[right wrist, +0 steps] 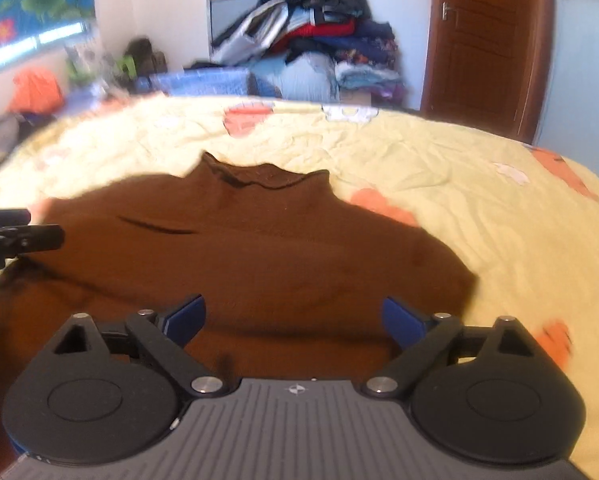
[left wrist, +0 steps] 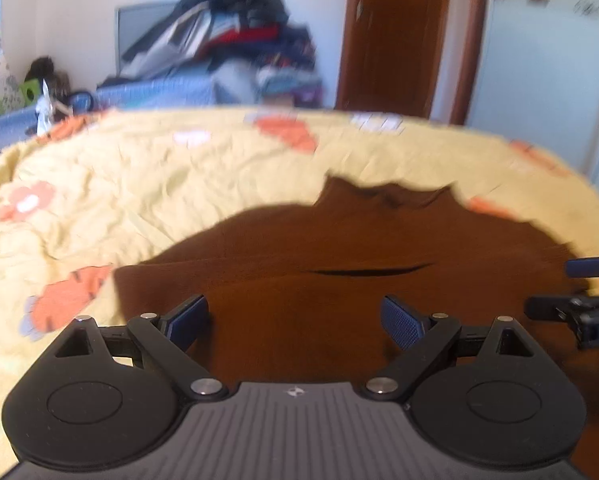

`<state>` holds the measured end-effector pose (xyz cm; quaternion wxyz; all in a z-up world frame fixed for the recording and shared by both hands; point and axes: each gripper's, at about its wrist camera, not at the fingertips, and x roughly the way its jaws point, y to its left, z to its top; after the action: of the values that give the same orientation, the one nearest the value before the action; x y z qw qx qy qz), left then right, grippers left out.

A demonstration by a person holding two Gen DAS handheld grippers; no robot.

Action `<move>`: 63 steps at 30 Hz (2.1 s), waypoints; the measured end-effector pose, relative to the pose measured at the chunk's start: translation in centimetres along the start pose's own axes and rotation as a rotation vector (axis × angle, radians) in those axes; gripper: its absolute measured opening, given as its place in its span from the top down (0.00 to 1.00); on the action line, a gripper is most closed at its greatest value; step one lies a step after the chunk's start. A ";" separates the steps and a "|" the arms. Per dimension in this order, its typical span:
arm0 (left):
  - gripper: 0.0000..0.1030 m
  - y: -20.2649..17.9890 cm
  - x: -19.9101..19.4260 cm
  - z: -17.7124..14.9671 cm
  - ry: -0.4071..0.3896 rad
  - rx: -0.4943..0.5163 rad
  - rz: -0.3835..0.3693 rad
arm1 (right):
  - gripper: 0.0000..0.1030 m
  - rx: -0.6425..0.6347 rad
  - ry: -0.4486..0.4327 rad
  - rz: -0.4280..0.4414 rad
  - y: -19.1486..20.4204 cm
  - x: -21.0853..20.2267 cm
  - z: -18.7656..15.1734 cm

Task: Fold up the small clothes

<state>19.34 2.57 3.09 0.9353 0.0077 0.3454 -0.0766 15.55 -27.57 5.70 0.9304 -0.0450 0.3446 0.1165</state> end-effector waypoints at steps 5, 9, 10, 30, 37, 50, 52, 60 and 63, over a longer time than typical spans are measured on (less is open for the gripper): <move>0.03 2.5 2.1 -1.4 0.016 0.045 0.008 | 0.00 -0.009 0.048 0.024 -1.1 2.9 -1.3; 0.00 2.0 2.4 -0.8 0.018 0.035 0.047 | 0.00 -0.064 0.000 0.041 -1.0 2.2 -3.0; 0.00 1.7 2.1 -0.9 0.016 0.041 0.064 | 0.00 -0.060 0.006 0.033 -0.9 2.3 -2.8; 0.01 10.5 -16.7 -18.7 0.317 -0.639 -0.747 | 0.00 0.754 0.268 0.655 -8.5 -17.4 -20.0; 0.01 10.7 -19.2 -21.4 0.378 -0.664 -0.802 | 0.00 0.741 0.354 0.728 -6.3 -20.3 -22.5; 0.45 10.2 -20.9 -21.5 0.406 -0.578 -0.657 | 0.49 0.813 0.353 0.703 -6.7 -20.5 -24.2; 0.89 10.5 -20.7 -21.9 0.438 -0.565 -0.597 | 0.63 0.827 0.362 0.690 -6.9 -20.4 -24.8; 0.95 11.3 -22.0 -19.7 0.368 -0.475 -0.536 | 0.86 0.829 0.267 0.666 -7.7 -21.3 -25.5; 0.95 11.7 -22.3 -16.2 0.265 -0.442 -0.573 | 0.86 0.830 0.189 0.687 -8.0 -21.2 -23.3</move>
<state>-6.10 18.26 4.70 0.8024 -0.2808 0.4597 -0.2569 -12.76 -43.13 1.92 0.7435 0.4308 0.4385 0.2633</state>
